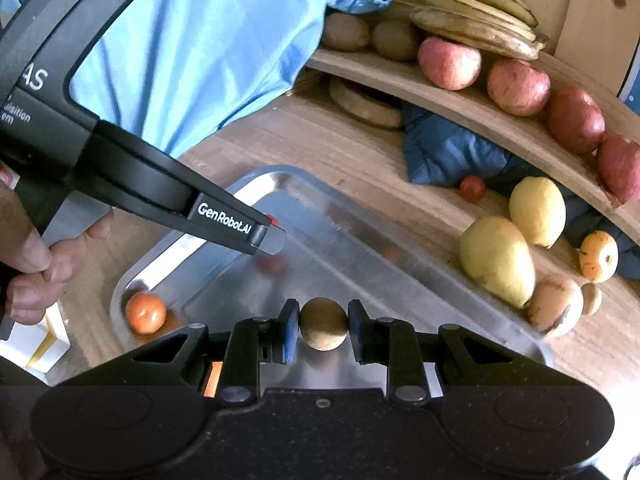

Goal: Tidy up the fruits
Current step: 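Carry the kiwi and tomato to the tray and open both grippers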

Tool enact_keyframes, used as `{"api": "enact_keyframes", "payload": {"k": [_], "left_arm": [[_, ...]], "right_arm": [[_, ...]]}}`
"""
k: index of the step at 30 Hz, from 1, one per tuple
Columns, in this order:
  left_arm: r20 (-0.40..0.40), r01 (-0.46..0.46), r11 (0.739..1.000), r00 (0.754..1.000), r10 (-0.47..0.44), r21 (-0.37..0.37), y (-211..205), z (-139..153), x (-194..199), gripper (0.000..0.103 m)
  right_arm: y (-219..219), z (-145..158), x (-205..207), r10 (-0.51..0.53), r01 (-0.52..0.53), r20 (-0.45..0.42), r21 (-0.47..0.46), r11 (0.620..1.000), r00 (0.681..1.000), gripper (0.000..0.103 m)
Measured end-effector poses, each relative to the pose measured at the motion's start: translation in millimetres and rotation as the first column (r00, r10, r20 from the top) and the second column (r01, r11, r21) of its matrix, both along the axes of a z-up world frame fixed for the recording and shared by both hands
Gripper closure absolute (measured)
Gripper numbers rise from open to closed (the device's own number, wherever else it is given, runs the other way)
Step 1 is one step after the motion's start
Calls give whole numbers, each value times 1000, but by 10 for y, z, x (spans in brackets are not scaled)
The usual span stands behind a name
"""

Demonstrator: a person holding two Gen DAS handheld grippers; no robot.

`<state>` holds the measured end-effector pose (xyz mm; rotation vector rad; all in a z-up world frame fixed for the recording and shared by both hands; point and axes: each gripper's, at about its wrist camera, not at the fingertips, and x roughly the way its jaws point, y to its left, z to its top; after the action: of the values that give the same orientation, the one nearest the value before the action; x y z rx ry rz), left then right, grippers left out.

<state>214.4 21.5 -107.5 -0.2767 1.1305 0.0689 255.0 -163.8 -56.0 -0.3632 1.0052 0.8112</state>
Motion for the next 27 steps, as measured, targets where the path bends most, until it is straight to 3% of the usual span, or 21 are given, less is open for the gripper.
{"api": "enact_keyframes", "payload": {"k": [27], "left_arm": [[-11, -20, 1000, 1000, 20, 1, -190, -57, -591, 79]], "right_arm": [[-223, -118, -664, 37, -37, -43, -1, 999, 998, 75]]}}
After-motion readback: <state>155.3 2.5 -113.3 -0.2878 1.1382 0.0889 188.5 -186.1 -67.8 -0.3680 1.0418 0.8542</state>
